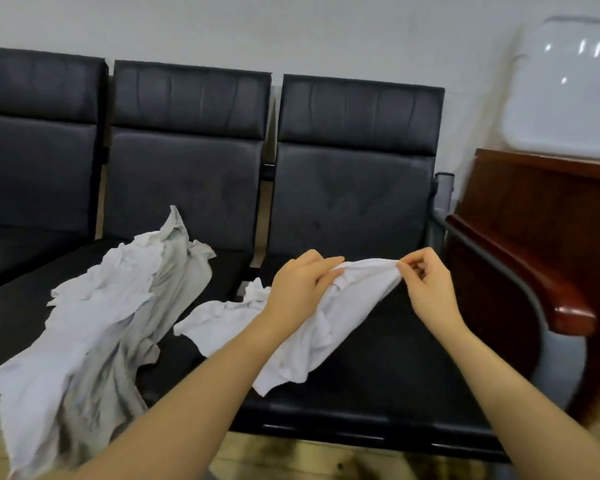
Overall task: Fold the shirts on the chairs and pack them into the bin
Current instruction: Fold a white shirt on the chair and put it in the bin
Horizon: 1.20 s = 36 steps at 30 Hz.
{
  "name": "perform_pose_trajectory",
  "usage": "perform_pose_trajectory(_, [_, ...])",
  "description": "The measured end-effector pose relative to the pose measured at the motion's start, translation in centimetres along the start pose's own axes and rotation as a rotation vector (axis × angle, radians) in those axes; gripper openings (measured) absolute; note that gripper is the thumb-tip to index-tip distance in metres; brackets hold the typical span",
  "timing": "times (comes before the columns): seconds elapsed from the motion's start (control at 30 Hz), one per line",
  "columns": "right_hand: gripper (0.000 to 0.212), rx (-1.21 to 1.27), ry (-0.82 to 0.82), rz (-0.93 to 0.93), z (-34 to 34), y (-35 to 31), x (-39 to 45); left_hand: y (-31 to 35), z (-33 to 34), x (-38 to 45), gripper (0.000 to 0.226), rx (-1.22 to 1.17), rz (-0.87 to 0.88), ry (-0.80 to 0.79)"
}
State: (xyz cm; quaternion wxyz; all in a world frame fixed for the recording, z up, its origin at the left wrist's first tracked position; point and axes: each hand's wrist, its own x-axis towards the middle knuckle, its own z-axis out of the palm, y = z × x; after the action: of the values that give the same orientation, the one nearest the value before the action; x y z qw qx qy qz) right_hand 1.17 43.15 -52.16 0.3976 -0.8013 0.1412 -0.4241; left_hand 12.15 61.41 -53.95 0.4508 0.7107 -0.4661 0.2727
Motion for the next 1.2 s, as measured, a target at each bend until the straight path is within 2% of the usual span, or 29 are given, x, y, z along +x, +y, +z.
perform_pose_trajectory(0.07, [0.005,-0.047,0.032,0.023,-2.1,1.2,-0.7,1.5,1.9,-0.4,0.035,-0.073,-0.024,-0.056])
perform_pose_trajectory(0.13, [0.006,-0.134,0.048,0.062,-3.8,2.5,-1.6,3.0,3.3,-0.9,0.029,-0.129,-0.072,-0.180])
perform_pose_trajectory(0.23, [0.010,-0.282,-0.007,0.193,-5.1,5.0,-2.8,4.0,4.9,-1.9,0.022,-0.089,-0.157,-0.374])
perform_pose_trajectory(0.33, [0.019,-0.408,-0.098,0.249,-5.2,6.1,-4.1,3.2,5.5,-3.4,0.038,-0.049,-0.219,-0.473])
perform_pose_trajectory(0.43, [0.027,-0.432,-0.260,0.213,-4.1,5.5,-5.3,2.0,5.5,-4.9,0.032,0.137,-0.277,-0.595])
perform_pose_trajectory(0.53, [0.036,-0.543,-0.516,0.199,-2.3,5.5,-6.7,1.1,5.4,-6.8,0.051,0.330,-0.370,-0.825])
perform_pose_trajectory(0.63, [0.047,-0.682,-0.688,0.144,-1.0,7.2,-8.0,0.2,5.7,-8.6,0.057,0.369,-0.437,-0.944])
perform_pose_trajectory(0.77, [0.051,-0.771,-0.709,0.120,-0.6,9.1,-8.1,-1.2,6.5,-8.4,0.059,0.382,-0.482,-0.997])
perform_pose_trajectory(0.9, [0.048,-0.750,-0.715,0.119,0.1,10.7,-6.2,-2.6,7.6,-7.2,0.059,0.384,-0.490,-0.984])
perform_pose_trajectory(1.2, [0.044,-0.700,-0.575,0.136,2.7,14.5,-0.8,-7.6,11.4,-4.0,0.057,0.368,-0.497,-0.895])
